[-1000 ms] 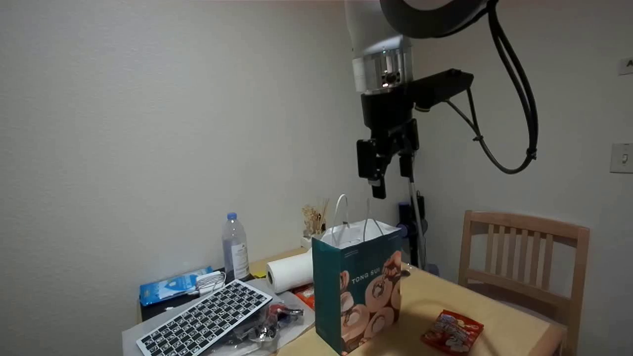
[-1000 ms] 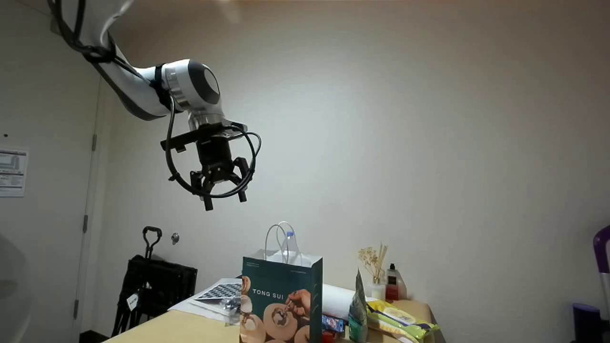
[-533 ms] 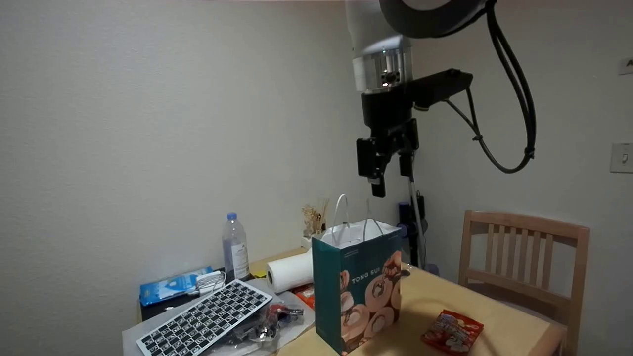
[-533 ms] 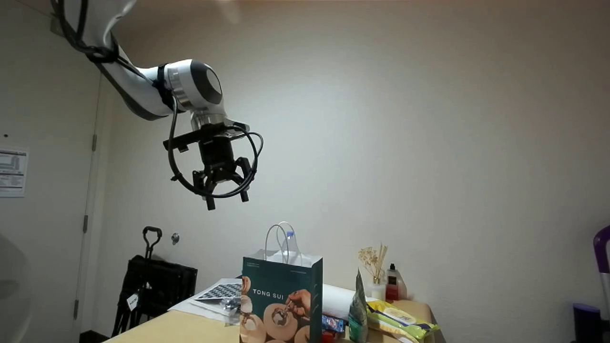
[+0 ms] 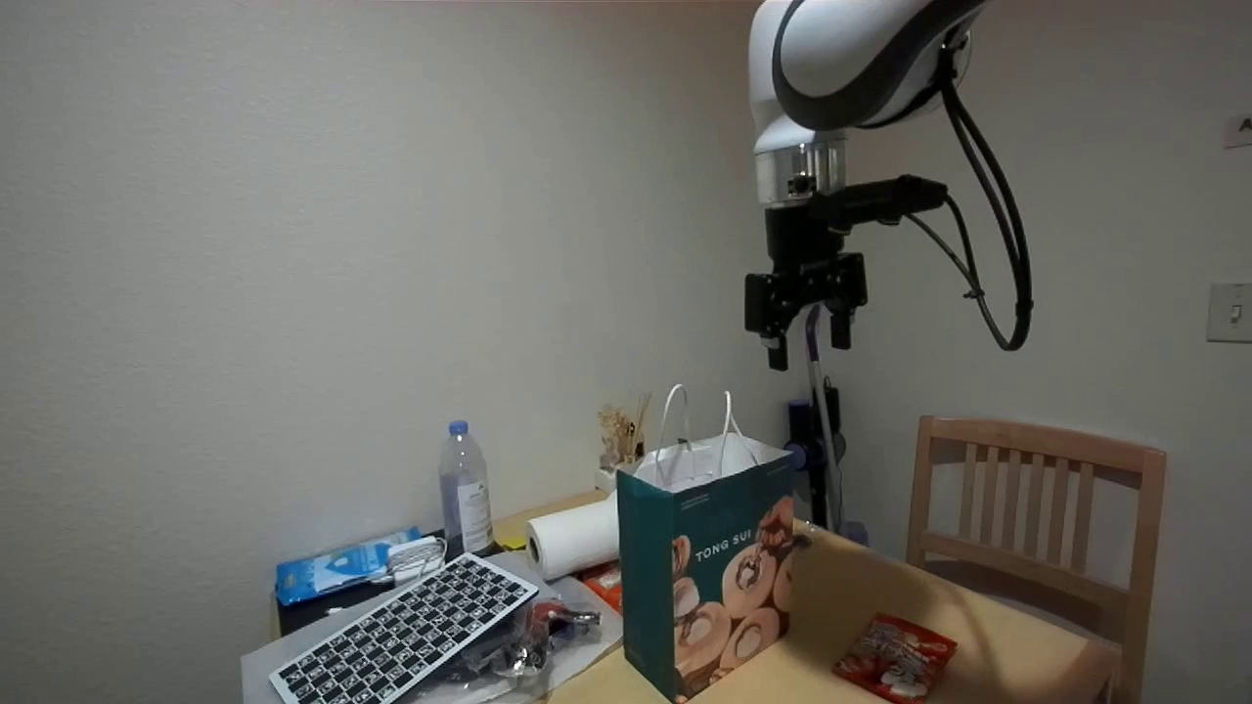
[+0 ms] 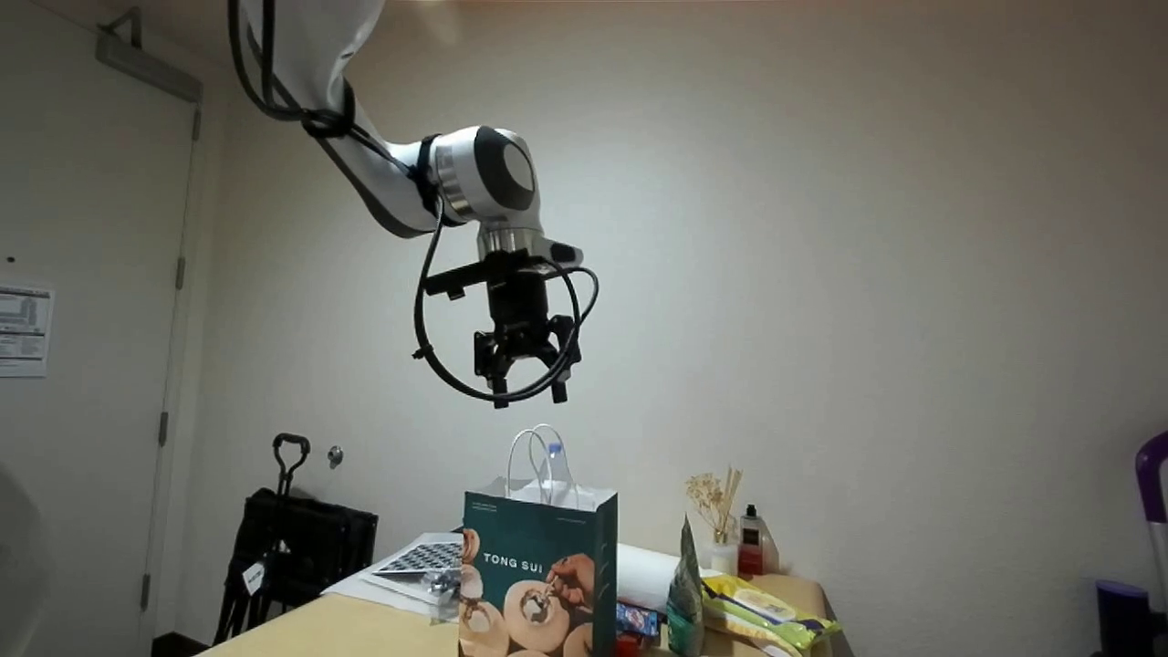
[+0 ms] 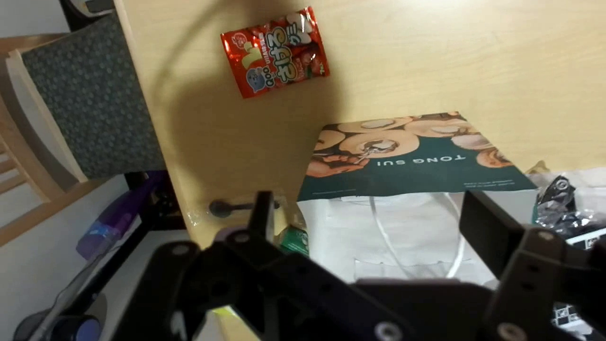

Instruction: Pick up the sachet from the table and put it in the bag.

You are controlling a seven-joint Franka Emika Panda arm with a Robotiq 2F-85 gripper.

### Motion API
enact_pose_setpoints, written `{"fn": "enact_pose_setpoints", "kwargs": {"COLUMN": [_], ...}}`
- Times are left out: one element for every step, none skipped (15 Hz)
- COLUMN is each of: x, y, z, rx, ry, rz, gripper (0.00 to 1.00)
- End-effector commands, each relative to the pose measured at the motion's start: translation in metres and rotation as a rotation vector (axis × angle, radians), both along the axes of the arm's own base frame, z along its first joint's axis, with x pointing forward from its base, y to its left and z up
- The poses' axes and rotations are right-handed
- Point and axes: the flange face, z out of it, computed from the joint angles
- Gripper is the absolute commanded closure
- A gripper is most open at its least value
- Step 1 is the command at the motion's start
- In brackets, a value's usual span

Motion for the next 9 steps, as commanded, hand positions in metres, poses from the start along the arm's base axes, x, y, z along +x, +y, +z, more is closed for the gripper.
{"fn": "enact_pose_setpoints", "kwargs": {"x": [-0.002,-0.004,-0.005,-0.003,0.003,0.003,0.002,0.002,0.002], "y": [-0.015,-0.010,-0.003,0.005,-0.008,-0.001,0.004,0.006,0.006], "z": [-0.020,-0.030,-0.036,-0.039,-0.031,-0.037,-0.040,-0.041,-0.040], "rx": [0.106,0.142,0.178,0.206,0.154,0.172,0.176,0.178,0.178], "ry": [-0.053,-0.072,-0.093,-0.119,-0.080,-0.093,-0.097,-0.098,-0.099], "rz": [-0.165,-0.204,-0.242,-0.272,-0.204,-0.227,-0.236,-0.242,-0.245], "gripper": [0.00,0.00,0.00,0.00,0.00,0.00,0.00,0.00,0.00]}}
